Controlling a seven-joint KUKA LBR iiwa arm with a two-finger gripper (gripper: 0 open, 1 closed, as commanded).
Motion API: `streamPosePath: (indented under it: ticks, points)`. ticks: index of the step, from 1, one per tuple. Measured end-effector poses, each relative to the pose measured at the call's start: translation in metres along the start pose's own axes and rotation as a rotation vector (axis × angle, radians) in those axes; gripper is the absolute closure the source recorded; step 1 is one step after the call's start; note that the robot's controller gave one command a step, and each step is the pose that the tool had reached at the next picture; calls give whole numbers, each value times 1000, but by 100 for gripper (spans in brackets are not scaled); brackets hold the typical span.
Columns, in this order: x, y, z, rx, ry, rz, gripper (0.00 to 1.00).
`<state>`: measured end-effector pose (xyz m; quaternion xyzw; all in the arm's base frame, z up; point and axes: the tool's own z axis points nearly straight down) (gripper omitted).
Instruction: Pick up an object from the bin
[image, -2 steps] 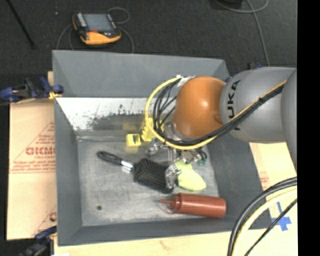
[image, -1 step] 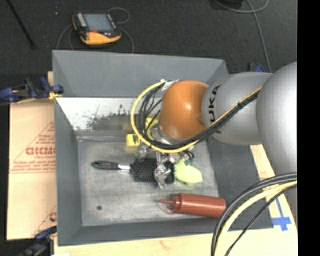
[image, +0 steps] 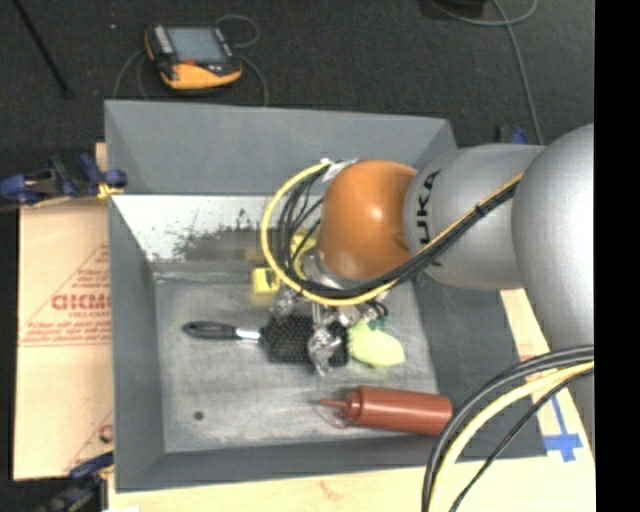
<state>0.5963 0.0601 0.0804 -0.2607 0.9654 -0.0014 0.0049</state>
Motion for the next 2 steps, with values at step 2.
streamPosePath:
  ticks: [2]
  points:
    - [15, 11, -203, -6, 8, -152, 100]
